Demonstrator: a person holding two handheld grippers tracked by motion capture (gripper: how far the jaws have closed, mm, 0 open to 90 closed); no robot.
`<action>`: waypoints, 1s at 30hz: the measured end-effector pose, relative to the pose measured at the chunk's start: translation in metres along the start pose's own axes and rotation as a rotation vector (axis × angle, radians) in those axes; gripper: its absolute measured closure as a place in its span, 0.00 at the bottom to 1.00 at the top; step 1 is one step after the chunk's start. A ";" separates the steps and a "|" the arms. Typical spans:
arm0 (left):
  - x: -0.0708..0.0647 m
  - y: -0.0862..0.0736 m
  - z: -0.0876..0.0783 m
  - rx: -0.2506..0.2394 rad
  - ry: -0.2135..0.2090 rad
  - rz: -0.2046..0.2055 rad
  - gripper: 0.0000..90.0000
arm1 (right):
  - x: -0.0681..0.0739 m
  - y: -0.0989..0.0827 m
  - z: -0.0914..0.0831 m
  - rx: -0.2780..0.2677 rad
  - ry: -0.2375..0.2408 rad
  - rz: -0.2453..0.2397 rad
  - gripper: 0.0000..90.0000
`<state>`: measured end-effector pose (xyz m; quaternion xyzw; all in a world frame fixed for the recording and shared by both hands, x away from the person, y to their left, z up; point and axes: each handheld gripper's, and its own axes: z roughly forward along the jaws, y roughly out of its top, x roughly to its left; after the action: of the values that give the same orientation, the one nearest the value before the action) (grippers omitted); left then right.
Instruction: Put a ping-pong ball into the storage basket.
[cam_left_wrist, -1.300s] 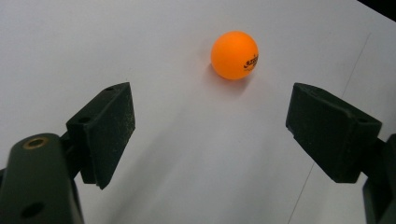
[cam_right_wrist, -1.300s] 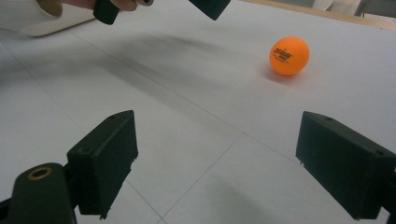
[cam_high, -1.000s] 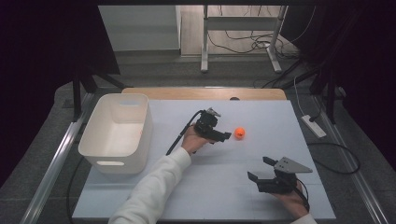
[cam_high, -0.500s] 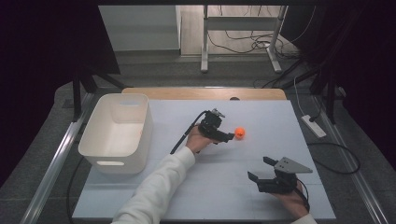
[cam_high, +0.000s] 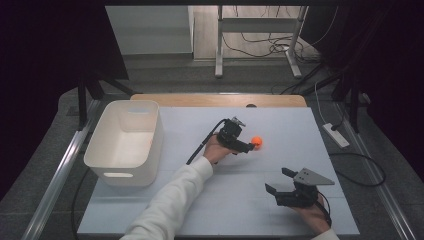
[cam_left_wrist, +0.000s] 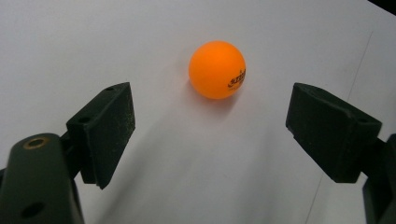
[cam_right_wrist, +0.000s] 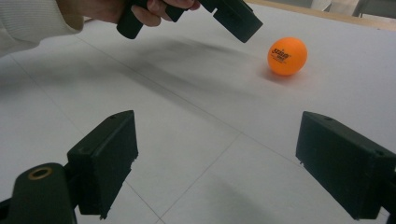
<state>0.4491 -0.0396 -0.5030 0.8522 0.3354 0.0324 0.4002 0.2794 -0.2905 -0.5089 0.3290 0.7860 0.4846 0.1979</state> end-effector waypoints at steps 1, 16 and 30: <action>0.000 0.000 0.002 0.002 0.001 0.001 0.19 | 0.000 0.000 0.000 -0.001 0.000 0.001 0.14; -0.004 0.006 0.019 0.018 0.025 0.040 0.19 | 0.000 0.000 -0.001 -0.003 0.004 0.004 0.14; -0.004 0.007 0.027 0.024 0.017 0.036 0.19 | 0.000 0.000 0.000 -0.001 0.004 0.000 0.14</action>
<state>0.4586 -0.0627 -0.5157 0.8626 0.3238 0.0426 0.3864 0.2793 -0.2911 -0.5089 0.3276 0.7861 0.4859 0.1966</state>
